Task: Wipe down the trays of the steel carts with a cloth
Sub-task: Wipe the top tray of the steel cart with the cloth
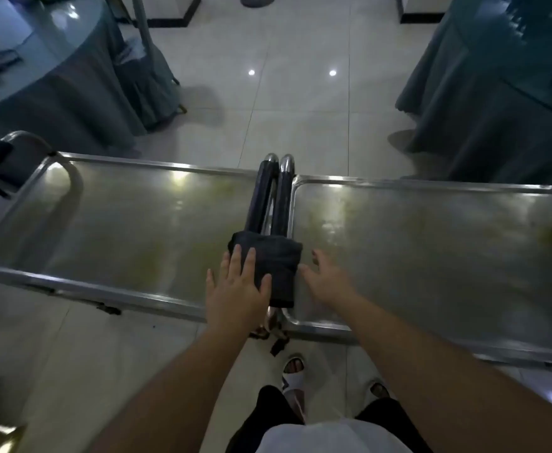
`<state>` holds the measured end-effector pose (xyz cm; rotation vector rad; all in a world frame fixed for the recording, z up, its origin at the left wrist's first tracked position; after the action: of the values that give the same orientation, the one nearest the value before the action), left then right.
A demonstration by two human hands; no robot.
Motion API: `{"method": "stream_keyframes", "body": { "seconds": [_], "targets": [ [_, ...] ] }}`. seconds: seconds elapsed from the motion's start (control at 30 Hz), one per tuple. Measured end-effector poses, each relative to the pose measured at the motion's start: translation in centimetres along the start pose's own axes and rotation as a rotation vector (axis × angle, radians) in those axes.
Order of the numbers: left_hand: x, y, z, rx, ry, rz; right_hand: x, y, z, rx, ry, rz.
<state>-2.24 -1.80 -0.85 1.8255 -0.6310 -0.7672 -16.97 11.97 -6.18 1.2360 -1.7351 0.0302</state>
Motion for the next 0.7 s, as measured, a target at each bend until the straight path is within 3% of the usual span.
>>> {"method": "stream_keyframes", "body": {
  "seconds": [0.13, 0.3, 0.4, 0.47, 0.57, 0.7],
  "targets": [
    [1.8, -0.3, 0.9, -0.012, -0.021, -0.006, 1.4, -1.8, 1.2, 0.01, -0.012, 0.169],
    [2.5, -0.4, 1.4, -0.066, -0.101, 0.03, 1.2, -3.1, 2.3, 0.043, -0.156, 0.508],
    [2.3, 0.0, 2.0, -0.077, -0.125, 0.03, 0.6, -2.5, 2.5, -0.011, -0.195, 0.568],
    [2.1, 0.4, 2.7, -0.078, -0.14, 0.024, 0.8, -2.1, 2.0, 0.042, -0.211, 0.648],
    [1.2, 1.2, 3.6, -0.102, -0.179, 0.022, 1.9, -1.2, 0.6, 0.14, -0.163, 0.734],
    [-0.2, 2.1, 4.9, -0.118, -0.21, 0.015, 3.4, 3.0, -1.7, 0.109, -0.081, 0.854]
  ]
}}
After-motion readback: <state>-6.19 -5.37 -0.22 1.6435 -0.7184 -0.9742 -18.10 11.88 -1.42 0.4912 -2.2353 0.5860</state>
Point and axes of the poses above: each hand's wrist, its own z-axis towards the middle knuckle, its own y-axis out of the back of the hand, x = y × z, the point moved 3 cm from there along z, towards the middle knuckle, and after that the axes turned 2 degrees about -z, right-handed, at the moved point
